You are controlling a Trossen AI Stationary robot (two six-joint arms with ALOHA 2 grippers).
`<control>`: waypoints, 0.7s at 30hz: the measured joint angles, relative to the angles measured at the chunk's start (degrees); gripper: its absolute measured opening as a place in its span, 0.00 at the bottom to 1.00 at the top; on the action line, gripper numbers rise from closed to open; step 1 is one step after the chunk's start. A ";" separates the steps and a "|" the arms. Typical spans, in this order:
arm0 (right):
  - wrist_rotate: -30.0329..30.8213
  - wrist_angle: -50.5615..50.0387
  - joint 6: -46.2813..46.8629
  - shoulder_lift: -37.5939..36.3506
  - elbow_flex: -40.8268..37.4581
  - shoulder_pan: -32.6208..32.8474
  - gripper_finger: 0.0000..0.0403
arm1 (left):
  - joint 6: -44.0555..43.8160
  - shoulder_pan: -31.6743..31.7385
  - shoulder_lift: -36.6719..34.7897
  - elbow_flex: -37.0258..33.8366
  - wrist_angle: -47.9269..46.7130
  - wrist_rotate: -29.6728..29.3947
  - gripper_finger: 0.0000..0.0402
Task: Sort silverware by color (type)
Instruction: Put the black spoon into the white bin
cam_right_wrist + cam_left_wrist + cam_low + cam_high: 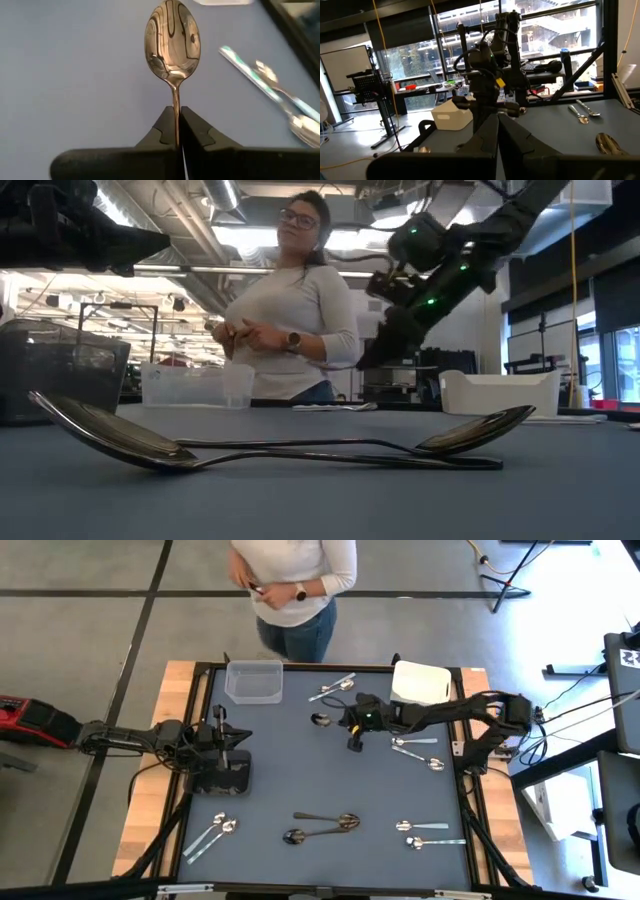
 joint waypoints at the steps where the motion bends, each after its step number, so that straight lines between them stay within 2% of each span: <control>1: 0.19 -0.15 -0.02 -1.53 -1.33 -0.65 0.00 | 0.00 0.00 0.02 0.00 0.00 0.00 0.01; 8: 1.09 -0.69 0.00 -14.07 -9.93 -7.15 0.00 | 0.02 0.00 0.02 0.00 0.16 0.00 0.01; 14: 2.31 -4.67 -1.87 -23.92 -13.32 -14.65 0.00 | 0.00 0.00 0.00 0.00 0.15 0.09 0.01; 18: 6.42 -8.35 -4.86 -27.22 -14.11 -20.77 0.00 | 0.02 0.00 0.00 0.00 0.15 0.11 0.01; 21: 6.87 -10.25 -6.16 -27.60 -14.11 -25.57 0.00 | 0.02 0.00 0.01 0.00 0.15 0.11 0.01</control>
